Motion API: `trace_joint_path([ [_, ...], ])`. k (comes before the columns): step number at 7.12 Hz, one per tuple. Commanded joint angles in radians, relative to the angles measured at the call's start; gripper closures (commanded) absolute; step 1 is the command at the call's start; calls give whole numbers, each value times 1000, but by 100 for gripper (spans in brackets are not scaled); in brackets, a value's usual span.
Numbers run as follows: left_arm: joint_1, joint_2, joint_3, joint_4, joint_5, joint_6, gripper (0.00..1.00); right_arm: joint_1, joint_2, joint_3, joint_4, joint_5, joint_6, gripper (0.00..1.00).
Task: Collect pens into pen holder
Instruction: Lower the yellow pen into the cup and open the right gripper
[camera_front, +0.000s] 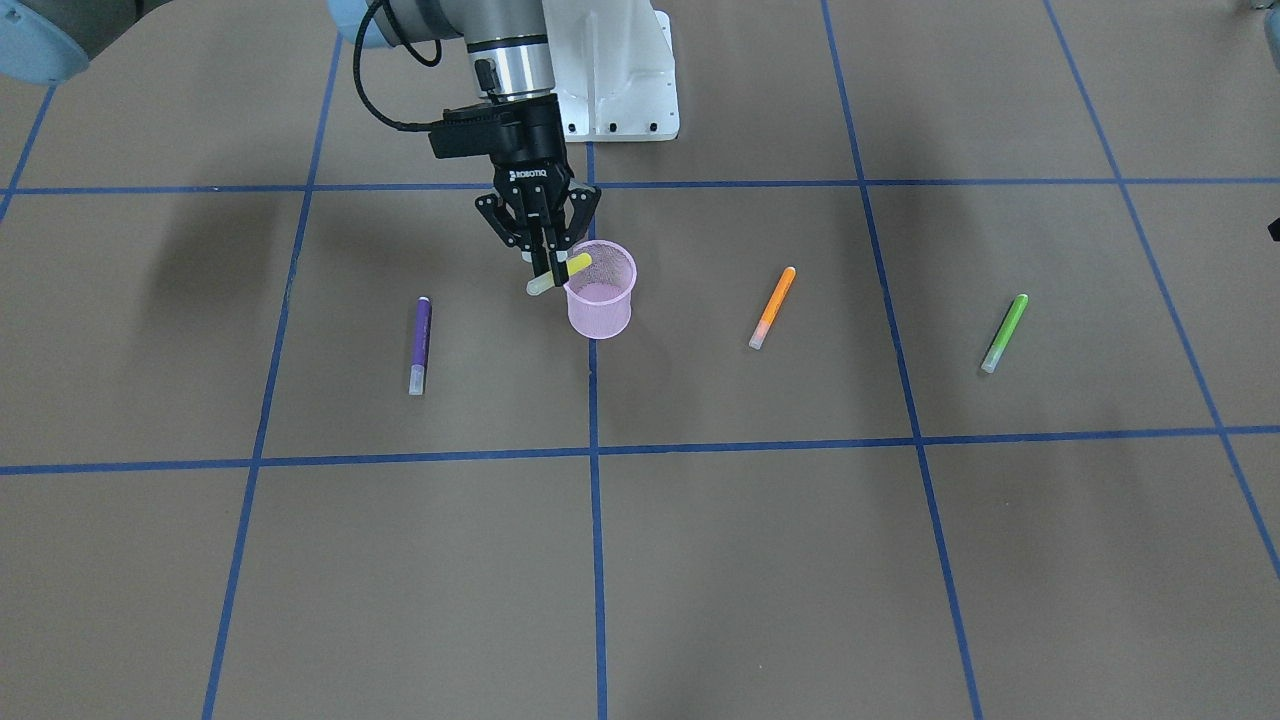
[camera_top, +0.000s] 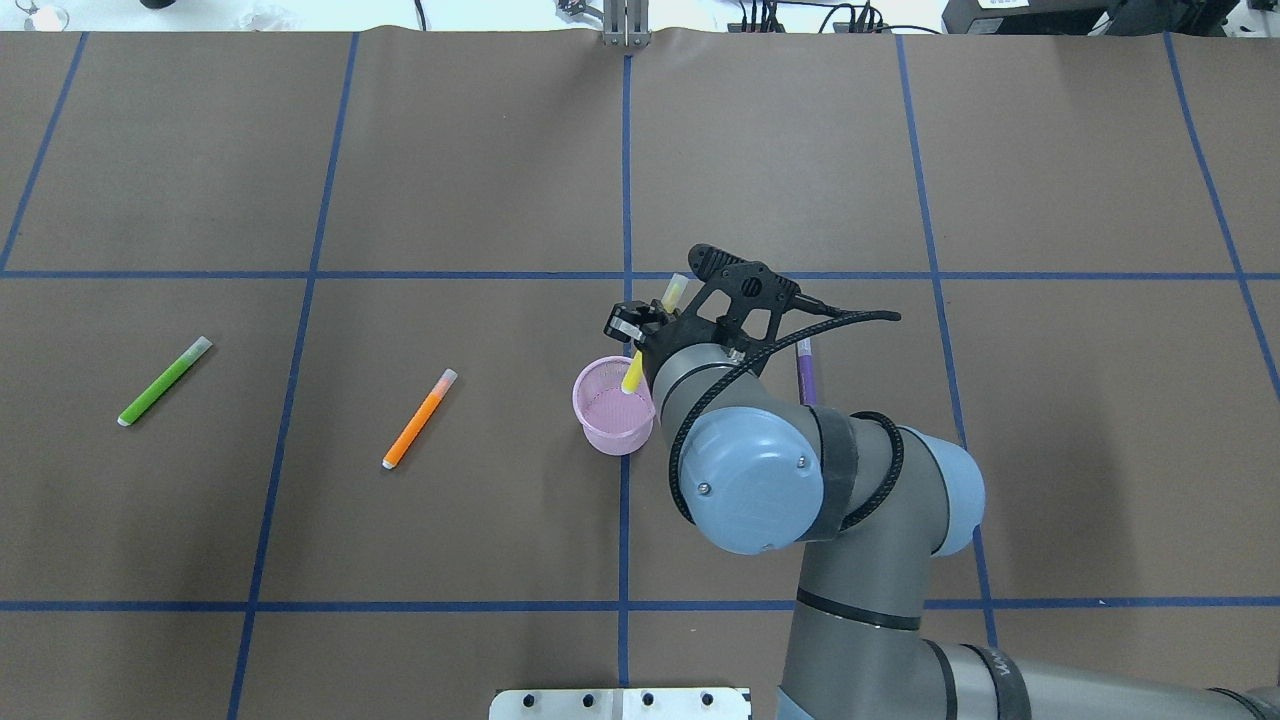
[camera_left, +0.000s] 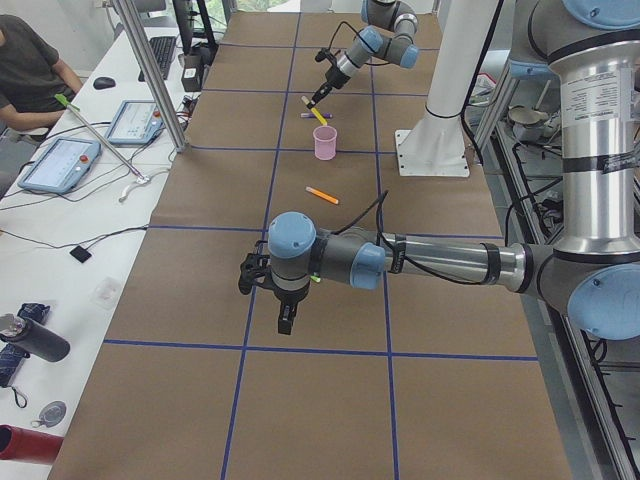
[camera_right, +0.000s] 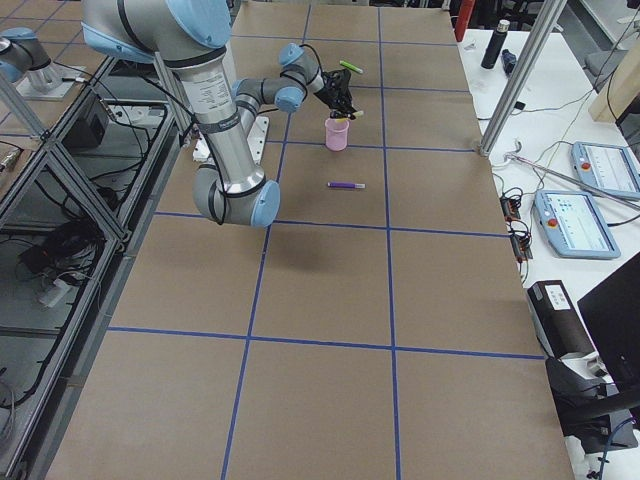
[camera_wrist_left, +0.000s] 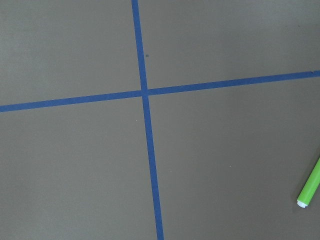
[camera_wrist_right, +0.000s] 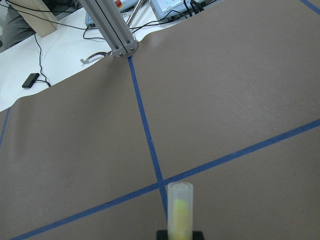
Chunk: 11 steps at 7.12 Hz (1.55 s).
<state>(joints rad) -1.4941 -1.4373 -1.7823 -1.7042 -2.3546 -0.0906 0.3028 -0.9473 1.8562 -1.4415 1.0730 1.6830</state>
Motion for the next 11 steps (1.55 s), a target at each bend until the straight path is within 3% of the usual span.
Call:
trace_joint_path([
  [1,0,0,0,0,0,0,0,-11,50,-58,-11,-45,6,100],
  [3,1,-2,0,0,0,-1,0,-34,47,-81,-10,-67,23,100],
  [4,1,-9,1,1,0,-1,0,-37,44,-81,-10,-67,23,85],
  [6,3,-20,1,1,0,-1,0,-37,38,-72,-13,-61,20,48],
  [7,20,-25,0,0,0,-4,0,-37,36,-72,-14,-62,20,1],
  [9,93,-34,-11,-96,-32,-212,0,-33,26,-19,-26,-44,12,0],
  [11,220,-81,-15,-259,-28,-351,1,37,-55,113,-71,120,-63,0],
])
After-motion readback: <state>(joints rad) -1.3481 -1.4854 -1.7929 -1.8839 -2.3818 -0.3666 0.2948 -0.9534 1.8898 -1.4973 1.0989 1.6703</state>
